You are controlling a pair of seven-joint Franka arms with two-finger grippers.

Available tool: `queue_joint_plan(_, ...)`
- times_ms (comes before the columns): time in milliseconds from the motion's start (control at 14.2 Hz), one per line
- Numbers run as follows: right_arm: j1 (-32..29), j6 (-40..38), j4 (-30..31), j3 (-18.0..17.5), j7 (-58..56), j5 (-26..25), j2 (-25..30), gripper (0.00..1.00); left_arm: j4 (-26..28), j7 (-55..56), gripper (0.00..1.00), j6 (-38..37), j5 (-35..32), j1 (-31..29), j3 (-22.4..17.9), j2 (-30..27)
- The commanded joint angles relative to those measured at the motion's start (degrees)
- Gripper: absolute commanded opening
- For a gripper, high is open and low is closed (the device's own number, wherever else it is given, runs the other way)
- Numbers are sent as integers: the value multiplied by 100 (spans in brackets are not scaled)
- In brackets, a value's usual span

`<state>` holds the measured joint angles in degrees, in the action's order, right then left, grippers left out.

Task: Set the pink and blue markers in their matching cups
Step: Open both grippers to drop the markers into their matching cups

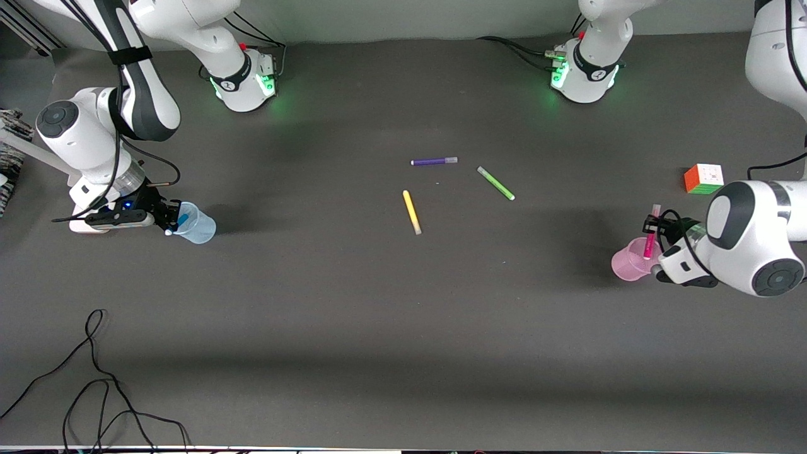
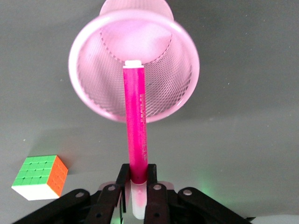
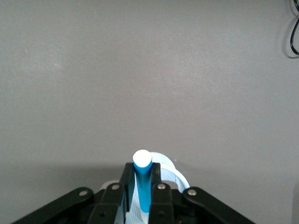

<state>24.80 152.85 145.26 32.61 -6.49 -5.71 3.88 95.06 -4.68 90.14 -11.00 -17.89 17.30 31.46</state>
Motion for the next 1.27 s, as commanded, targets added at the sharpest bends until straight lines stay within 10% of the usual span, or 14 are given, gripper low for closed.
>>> queue_joint_plan(0,34,105,29,88,-98,-106,-98,99,-207,142,0,-66,-131,128,-8,124)
queue_joint_plan(141,42,79,-6,149,-98,-106,-142,100,-312,73,87,-136,-140,119,-8,168)
queue_joint_plan(211,42,61,-41,149,-98,-106,-151,100,-365,89,100,-180,-140,119,-8,159)
queue_joint_plan(703,358,-1438,-1243,106,-10,-27,-46,100,-1033,880,100,-795,-122,146,1,-95)
queue_joint_plan(1195,824,-4463,-3600,79,-10,325,24,100,90,354,100,125,238,67,19,-1763)
